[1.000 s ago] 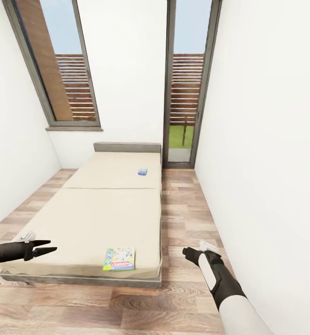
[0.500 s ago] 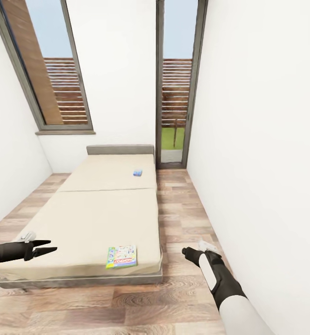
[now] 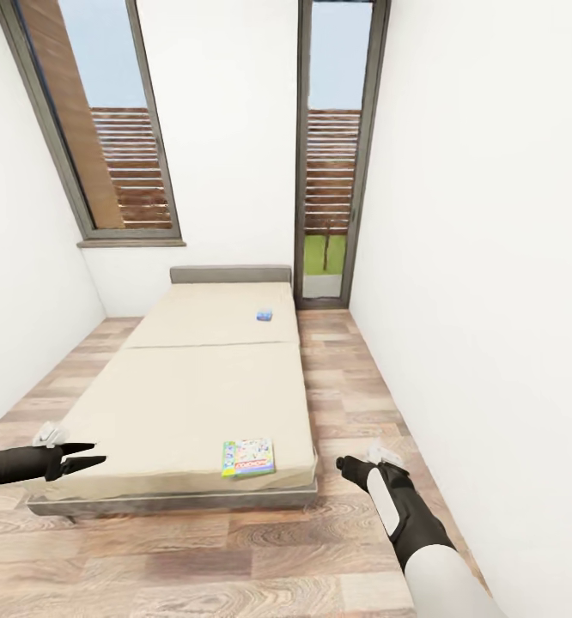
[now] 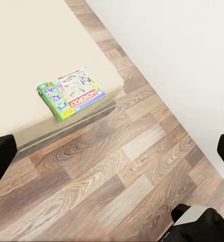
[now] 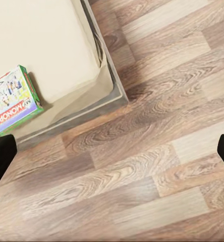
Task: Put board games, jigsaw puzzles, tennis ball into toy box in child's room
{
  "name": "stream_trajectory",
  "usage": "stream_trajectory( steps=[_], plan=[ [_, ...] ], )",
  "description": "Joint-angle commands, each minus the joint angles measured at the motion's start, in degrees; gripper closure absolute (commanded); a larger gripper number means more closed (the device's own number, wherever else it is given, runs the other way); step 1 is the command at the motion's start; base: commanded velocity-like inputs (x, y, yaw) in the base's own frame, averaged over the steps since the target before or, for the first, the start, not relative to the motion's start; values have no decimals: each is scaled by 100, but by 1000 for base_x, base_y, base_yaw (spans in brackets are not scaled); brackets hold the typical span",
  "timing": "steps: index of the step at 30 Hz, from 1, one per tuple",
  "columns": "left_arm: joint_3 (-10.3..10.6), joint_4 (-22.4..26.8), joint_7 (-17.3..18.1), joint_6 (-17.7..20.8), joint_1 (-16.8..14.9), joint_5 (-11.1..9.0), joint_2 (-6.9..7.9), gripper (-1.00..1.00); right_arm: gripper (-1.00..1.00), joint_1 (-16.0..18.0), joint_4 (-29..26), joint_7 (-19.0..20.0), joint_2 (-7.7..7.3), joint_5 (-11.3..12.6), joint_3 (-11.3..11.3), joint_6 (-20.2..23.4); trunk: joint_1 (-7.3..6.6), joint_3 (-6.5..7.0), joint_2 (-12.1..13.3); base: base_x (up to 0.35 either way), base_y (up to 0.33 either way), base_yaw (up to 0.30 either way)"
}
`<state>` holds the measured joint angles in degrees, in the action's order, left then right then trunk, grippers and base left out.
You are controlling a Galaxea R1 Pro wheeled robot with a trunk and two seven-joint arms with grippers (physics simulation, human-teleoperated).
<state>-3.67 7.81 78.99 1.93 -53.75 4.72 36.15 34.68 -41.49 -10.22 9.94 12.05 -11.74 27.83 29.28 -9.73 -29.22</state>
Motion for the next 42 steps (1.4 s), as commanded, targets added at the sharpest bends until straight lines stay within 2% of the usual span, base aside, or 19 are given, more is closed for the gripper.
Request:
stream_trajectory(
  steps=[1, 12, 18, 31, 40, 42],
  plan=[
    [-43, 1, 20, 12, -4, 48, -2, -100, -100, 4, -9, -41, 6, 61, -12, 21, 1, -12, -11, -120, 204, 0],
    [-46, 2, 16, 0, -4, 49, -3, -100, -100, 4, -7, -41, 6, 61, -12, -1, 1, -12, -11, -5, 96, 0],
    [-46, 3, 18, -9, -4, 49, -3, -100, -100, 4, 5, -49, 6, 49, 4, -237, 1, -12, -11, 19, 160, 0],
    [-43, 3, 19, -17, -4, 49, 4, -100, -100, 4, 526, -65, 6, 71, -61, -295, 1, -12, -11, 1, 84, 0],
    [-45, 2, 19, -17, -4, 47, 6, -100, -100, 4, 573, 0, 6, 95, -176, -357, 1, -12, -11, 0, 24, 0],
    [-46, 2, 19, -17, -4, 47, 4, -100, -100, 4, 675, 244, 6, 278, -396, -493, 1, -12, -11, 0, 2, 0]
  ],
)
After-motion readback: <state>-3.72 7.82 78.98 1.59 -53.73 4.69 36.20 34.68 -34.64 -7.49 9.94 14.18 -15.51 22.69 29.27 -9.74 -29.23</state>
